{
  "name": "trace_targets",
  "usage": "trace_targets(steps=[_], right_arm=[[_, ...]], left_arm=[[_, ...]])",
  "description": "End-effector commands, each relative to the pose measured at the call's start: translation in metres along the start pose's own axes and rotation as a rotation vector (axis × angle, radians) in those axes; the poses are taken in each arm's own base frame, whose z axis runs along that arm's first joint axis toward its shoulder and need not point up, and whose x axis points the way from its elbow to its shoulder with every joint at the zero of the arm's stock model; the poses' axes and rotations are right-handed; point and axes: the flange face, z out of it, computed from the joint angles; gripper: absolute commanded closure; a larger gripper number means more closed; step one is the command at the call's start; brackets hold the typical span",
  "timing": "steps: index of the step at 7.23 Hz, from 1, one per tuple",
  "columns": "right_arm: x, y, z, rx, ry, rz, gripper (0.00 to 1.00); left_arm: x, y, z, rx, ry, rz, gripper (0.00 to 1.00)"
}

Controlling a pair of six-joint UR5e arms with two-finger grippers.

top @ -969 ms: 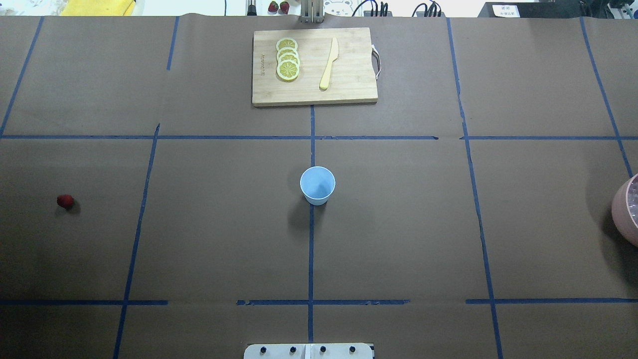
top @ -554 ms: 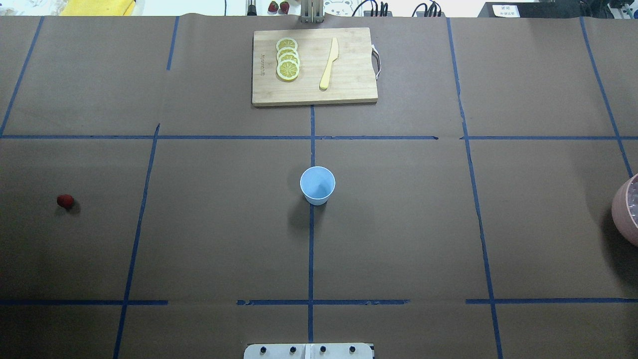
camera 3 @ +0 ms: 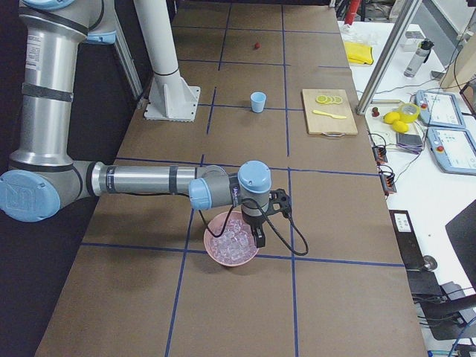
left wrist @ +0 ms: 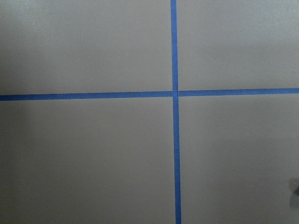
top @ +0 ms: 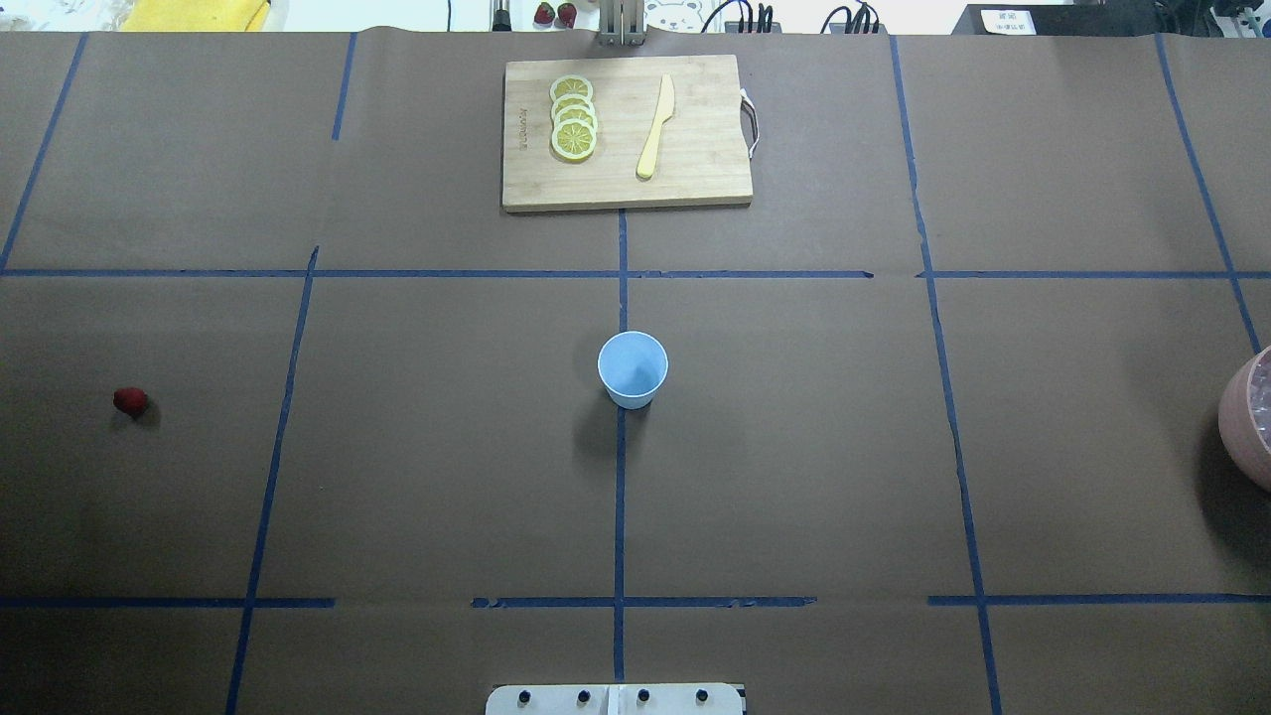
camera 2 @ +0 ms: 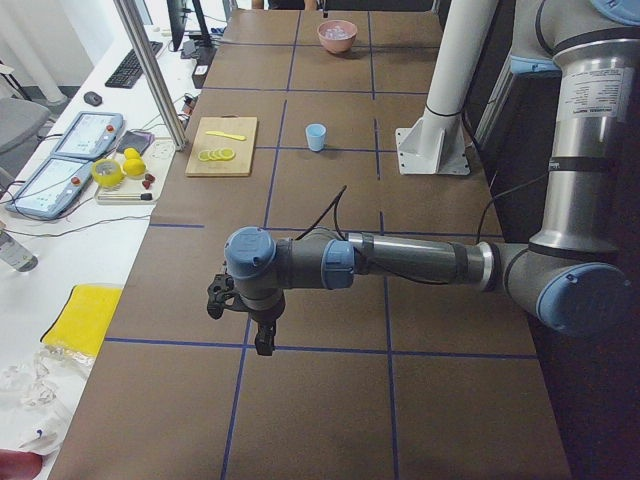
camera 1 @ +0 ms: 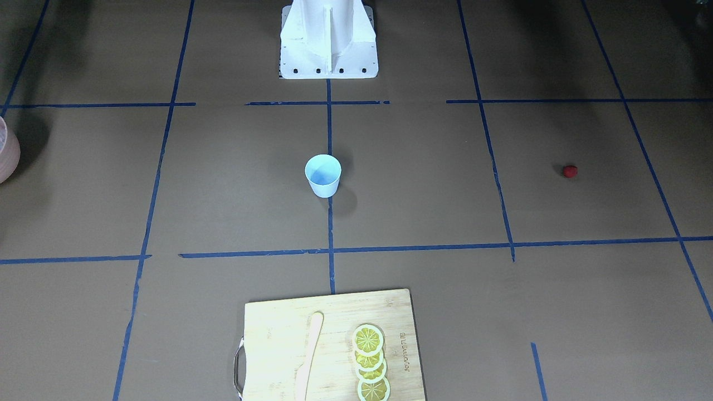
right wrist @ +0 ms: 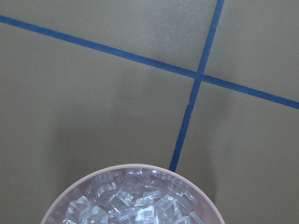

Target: Put ice and strawberries in cup

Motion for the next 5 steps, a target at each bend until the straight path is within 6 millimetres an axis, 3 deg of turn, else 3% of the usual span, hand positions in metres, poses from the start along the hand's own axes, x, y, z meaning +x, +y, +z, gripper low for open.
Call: trace_targets(steps=[1,5], right_arm=[[-0.012,0.006,0.014,-0.009,-0.005,-0.053,0.09],[-0.022,0.004,0.032,-0.048,0.013,-0.140,0.14]], left_arm=[[0.000,0.000,0.000,0.001,0.000,0.000,0.00],[0.001,-0.001,-0.001,0.003,0.000,0.003,0.00]])
